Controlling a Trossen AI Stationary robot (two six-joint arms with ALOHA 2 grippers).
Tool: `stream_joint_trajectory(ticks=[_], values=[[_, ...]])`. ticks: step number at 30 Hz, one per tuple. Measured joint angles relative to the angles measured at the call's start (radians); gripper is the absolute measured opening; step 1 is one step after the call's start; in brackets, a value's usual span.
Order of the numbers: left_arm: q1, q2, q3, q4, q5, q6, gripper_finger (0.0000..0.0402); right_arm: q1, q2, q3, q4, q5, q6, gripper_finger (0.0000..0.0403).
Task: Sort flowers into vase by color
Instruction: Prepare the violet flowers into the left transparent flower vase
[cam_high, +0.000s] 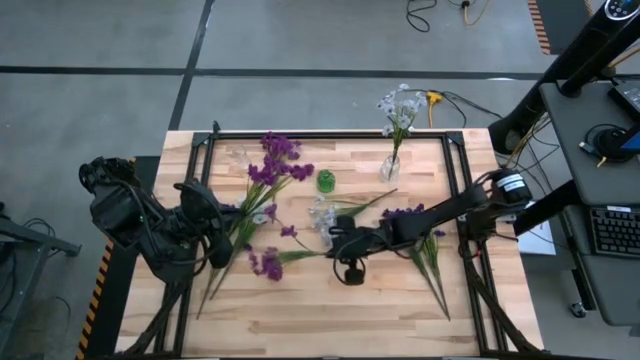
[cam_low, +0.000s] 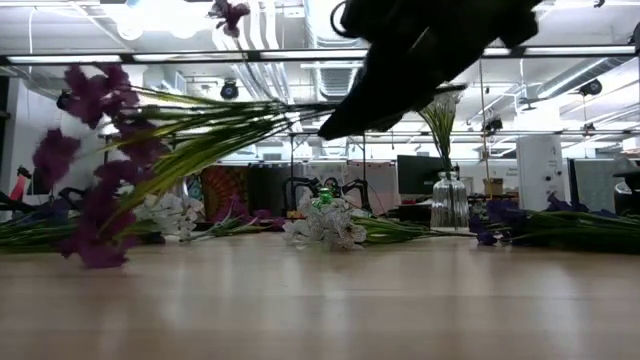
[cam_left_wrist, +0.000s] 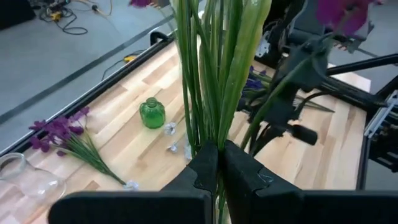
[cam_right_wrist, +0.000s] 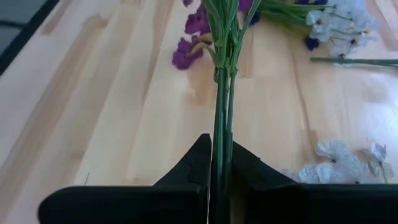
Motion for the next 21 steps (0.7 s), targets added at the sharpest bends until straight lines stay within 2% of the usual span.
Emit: stream_joint_trajectory(ticks=[15,21], values=[[0.000,-0.015,-0.002,-0.001,0.031,0.024,0.0000,0.080,-0.249,0.000,-0.347,0.024,0.000,0.0015],[0.000,-0.013,-0.017,0.001,0.032,0.021,0.0000,0.104,-0.304,-0.002,-0.420,0.125,0.024,0.0015]])
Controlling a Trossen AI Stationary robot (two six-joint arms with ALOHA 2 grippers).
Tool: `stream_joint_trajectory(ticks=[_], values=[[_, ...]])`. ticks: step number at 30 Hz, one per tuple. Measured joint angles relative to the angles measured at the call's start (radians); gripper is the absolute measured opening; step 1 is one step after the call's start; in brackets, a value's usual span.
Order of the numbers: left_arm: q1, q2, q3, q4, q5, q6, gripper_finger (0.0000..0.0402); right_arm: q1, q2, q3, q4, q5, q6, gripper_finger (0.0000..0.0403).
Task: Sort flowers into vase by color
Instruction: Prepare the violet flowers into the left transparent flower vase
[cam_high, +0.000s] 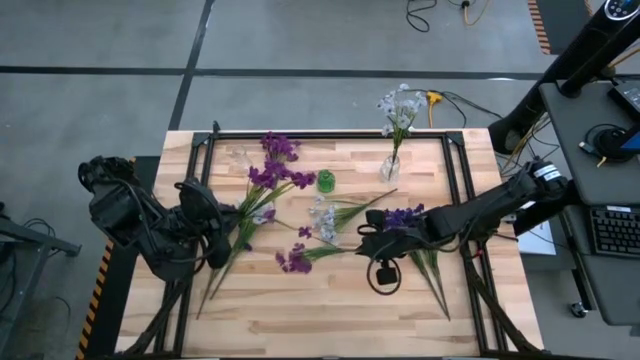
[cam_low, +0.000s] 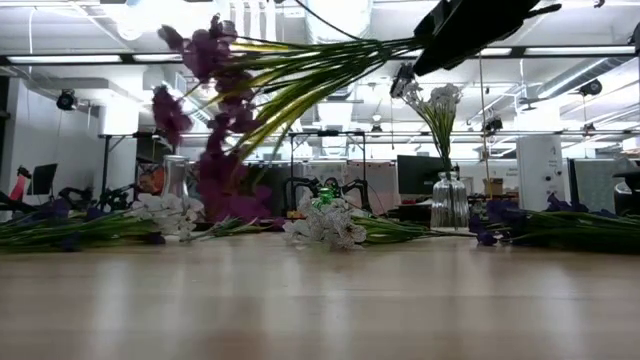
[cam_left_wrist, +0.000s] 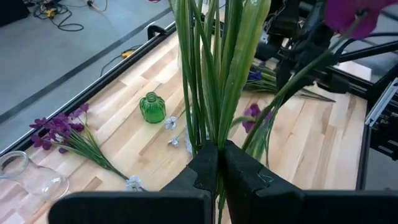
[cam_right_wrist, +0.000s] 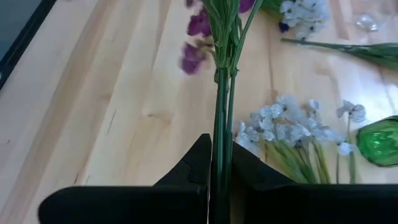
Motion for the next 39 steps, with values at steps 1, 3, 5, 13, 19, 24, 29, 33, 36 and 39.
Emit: stream_joint_trajectory(ticks=[1,3,5,13,19,24,29,33,36,39], values=[[0.000,0.002,-0.004,0.003,0.000,-0.003,0.0000,0.003,-0.002,0.000,0.001,0.006,-0.001,0.0015],[0.000,0.011,-0.012,0.007,0.000,-0.005,0.0000,0.004,-0.003,0.000,0.011,0.021,-0.009,0.0015],[0.000,0.025,-0.023,0.014,0.000,-0.005,0.0000,0.004,0.001,0.000,0.031,0.032,-0.025,0.0015],[0.000,0.105,-0.029,0.028,0.000,-0.023,0.0000,0.004,0.010,0.005,0.122,0.122,-0.120,0.0015],[0.000,0.176,-0.029,0.031,-0.039,-0.024,0.0000,0.003,0.006,0.031,0.162,0.153,-0.180,0.0015],[0.000,0.198,-0.029,0.029,-0.116,-0.024,0.0000,0.003,0.008,0.061,0.161,0.152,-0.218,0.0015],[-0.003,0.182,-0.025,0.018,-0.178,-0.024,0.0000,0.002,0.010,0.065,0.156,0.152,-0.180,0.0016],[-0.003,0.151,0.013,0.016,-0.189,0.022,0.0000,-0.016,0.040,0.061,0.199,0.152,-0.144,0.0034],[-0.004,0.144,0.040,0.016,-0.193,0.070,0.0000,-0.029,0.085,0.056,0.308,0.152,-0.141,0.0061],[-0.004,0.143,0.063,0.011,-0.193,0.108,0.0000,-0.035,0.140,0.055,0.421,0.148,-0.154,0.0095]])
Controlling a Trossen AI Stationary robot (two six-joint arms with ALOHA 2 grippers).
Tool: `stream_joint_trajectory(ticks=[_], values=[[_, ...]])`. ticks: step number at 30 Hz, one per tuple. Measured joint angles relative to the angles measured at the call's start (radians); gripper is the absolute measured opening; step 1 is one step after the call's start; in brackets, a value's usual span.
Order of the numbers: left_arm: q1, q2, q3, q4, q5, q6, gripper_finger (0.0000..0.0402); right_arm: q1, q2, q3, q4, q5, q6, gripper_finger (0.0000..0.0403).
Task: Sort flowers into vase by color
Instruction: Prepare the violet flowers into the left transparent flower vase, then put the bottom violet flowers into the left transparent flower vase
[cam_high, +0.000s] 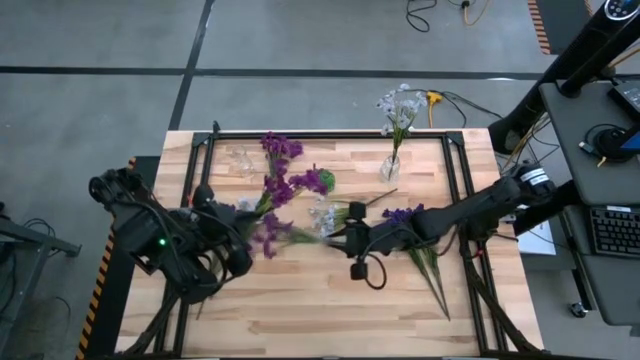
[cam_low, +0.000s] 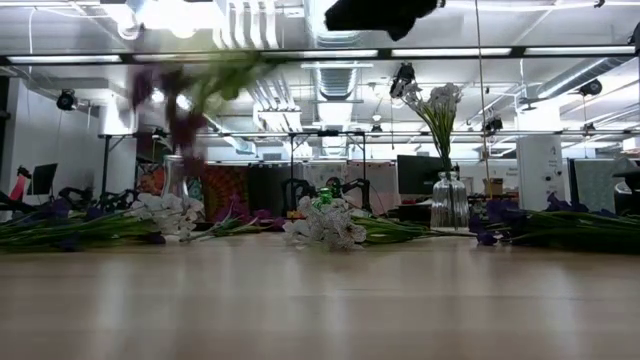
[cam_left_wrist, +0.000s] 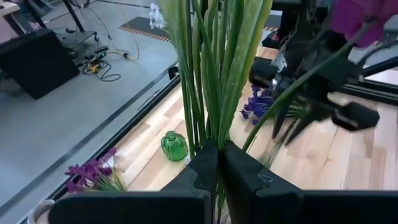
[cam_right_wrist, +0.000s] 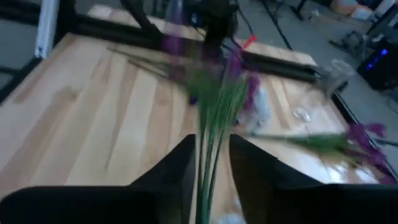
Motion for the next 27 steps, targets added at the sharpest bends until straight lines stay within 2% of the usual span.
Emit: stream_joint_trajectory(ticks=[3,10,14,20,23,27], values=[[0.000,-0.004,0.008,-0.013,0.019,0.002,0.0000,-0.001,0.059,0.001,0.024,-0.007,-0.002,0.0127],[0.000,-0.008,-0.042,-0.013,0.026,0.003,0.0000,-0.006,0.105,0.019,-0.091,0.006,0.048,0.0182],[0.000,-0.009,-0.117,-0.013,-0.048,-0.012,0.0000,-0.006,0.078,0.019,-0.137,0.007,0.059,0.0197],[0.016,-0.015,-0.203,0.044,-0.083,-0.018,0.0000,-0.006,-0.001,0.001,-0.164,0.007,0.039,0.0201],[0.021,-0.023,-0.231,0.171,-0.070,0.082,0.0000,-0.009,-0.048,-0.027,-0.163,0.006,0.020,0.0201],[0.032,-0.027,-0.262,0.447,0.050,0.365,0.0000,-0.010,-0.124,-0.070,-0.190,0.006,-0.001,0.0201]])
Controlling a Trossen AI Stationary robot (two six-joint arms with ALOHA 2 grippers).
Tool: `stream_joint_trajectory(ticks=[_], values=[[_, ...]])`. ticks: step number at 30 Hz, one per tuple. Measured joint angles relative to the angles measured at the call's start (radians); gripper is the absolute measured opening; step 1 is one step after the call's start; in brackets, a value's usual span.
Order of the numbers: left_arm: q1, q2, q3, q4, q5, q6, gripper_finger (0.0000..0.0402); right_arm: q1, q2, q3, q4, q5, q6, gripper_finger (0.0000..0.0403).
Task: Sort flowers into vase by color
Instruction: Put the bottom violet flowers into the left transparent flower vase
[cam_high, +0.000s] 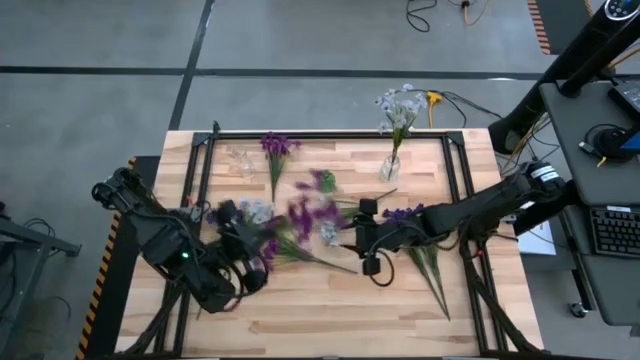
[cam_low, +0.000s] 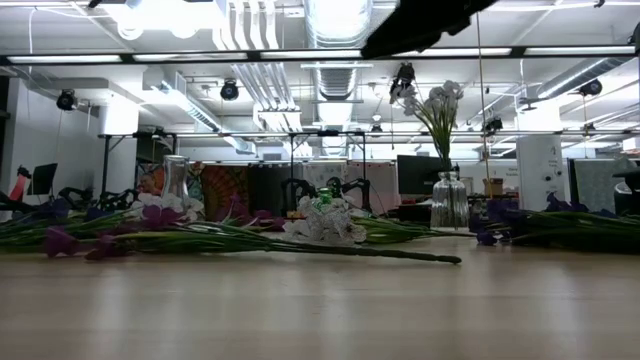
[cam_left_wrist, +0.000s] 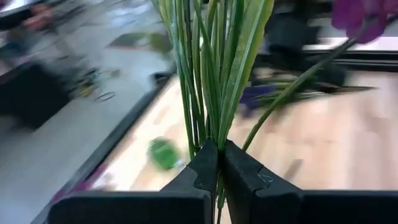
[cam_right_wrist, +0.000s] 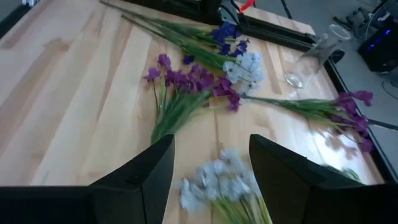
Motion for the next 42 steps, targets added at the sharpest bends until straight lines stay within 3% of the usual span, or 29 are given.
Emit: stream_joint_trajectory(ticks=[5,7,10,15,19,23,29,35,42], values=[[0.046,0.000,-0.078,0.435,0.273,0.479,0.0000,0.000,-0.134,-0.057,-0.026,0.000,-0.001,0.0201],[0.078,-0.003,-0.119,0.555,0.333,0.620,0.0000,0.000,-0.185,-0.085,-0.025,0.000,-0.001,0.0201],[0.143,-0.036,-0.194,0.661,0.378,0.721,0.0000,0.000,-0.253,-0.144,0.017,0.000,-0.002,0.0201],[0.266,-0.138,-0.376,0.823,0.525,0.756,0.0000,-0.001,-0.321,-0.253,0.109,0.000,-0.002,0.0201],[0.371,-0.281,-0.545,0.962,0.523,0.736,0.0000,-0.001,-0.338,-0.310,0.183,-0.001,0.012,0.0201],[0.488,-0.401,-0.718,1.117,0.428,0.734,0.0000,-0.001,-0.336,-0.332,0.229,-0.001,0.013,0.0201],[0.688,-0.544,-0.904,1.195,0.402,0.746,0.0000,0.000,-0.330,-0.330,0.243,-0.001,0.013,0.0201],[0.862,-0.650,-0.978,1.200,0.403,0.756,0.0000,0.000,-0.318,-0.327,0.255,-0.001,0.008,0.0201],[0.969,-0.742,-0.979,1.235,0.453,0.850,0.0000,0.000,-0.310,-0.327,0.271,0.000,0.002,0.0201]])
